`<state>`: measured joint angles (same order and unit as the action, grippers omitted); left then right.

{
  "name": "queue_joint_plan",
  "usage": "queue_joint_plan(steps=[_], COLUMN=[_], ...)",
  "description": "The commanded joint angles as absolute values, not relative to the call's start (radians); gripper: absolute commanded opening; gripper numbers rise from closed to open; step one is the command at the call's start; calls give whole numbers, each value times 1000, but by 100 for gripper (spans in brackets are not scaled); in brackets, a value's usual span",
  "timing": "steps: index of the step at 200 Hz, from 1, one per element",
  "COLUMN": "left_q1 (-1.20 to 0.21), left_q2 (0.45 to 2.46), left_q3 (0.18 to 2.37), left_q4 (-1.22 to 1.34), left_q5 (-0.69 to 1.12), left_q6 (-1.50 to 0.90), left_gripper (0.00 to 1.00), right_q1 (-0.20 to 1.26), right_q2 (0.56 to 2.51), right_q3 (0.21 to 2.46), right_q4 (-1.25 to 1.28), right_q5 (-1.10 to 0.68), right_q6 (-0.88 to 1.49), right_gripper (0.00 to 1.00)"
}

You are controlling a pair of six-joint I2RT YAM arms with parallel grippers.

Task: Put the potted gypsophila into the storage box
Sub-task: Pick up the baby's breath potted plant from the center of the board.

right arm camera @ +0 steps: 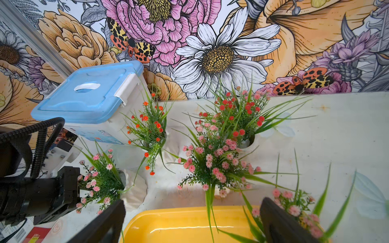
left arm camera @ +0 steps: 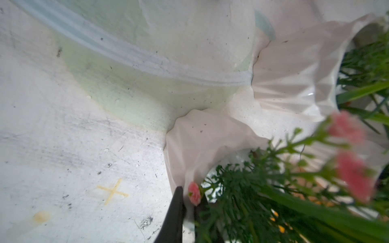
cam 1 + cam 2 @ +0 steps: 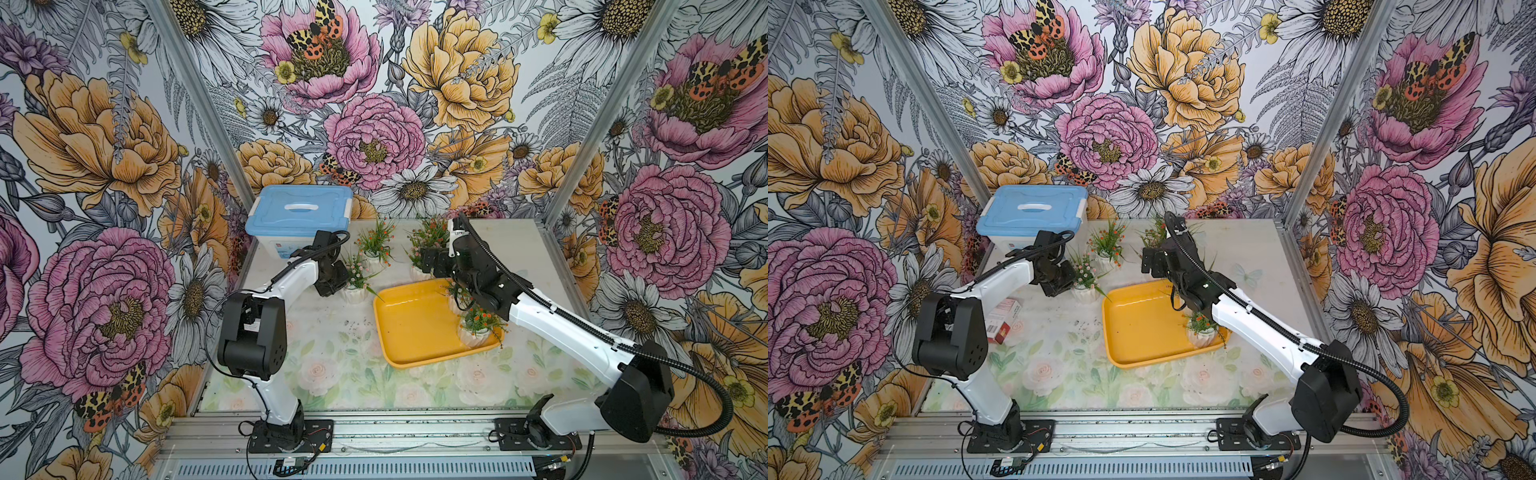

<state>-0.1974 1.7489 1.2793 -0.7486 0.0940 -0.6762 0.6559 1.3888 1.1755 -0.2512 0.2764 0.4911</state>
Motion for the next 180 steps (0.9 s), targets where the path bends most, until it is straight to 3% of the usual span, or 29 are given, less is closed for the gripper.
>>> queue_joint_plan(steps=[1, 90, 127, 180], left_q1=[-209, -272, -425, -680], left_q2=[1680, 1419, 1419, 1521], left_q3=[1301, 1330, 1364, 1406], left_q4=[-815, -880, -876, -826], left_q5=[94, 60, 39, 11], left_q6=[-634, -660, -698, -728], left_gripper=[0, 0, 0, 0], right_q1=[665, 664, 637, 508], right_q2=[1326, 1110, 1000, 870], right_q3=[1150, 1032, 990, 930], right_q4=[-241, -335, -429, -584], right_q5=[323, 501, 560, 483], right_q6=[511, 522, 571, 651], right_gripper=[99, 99, 99, 99])
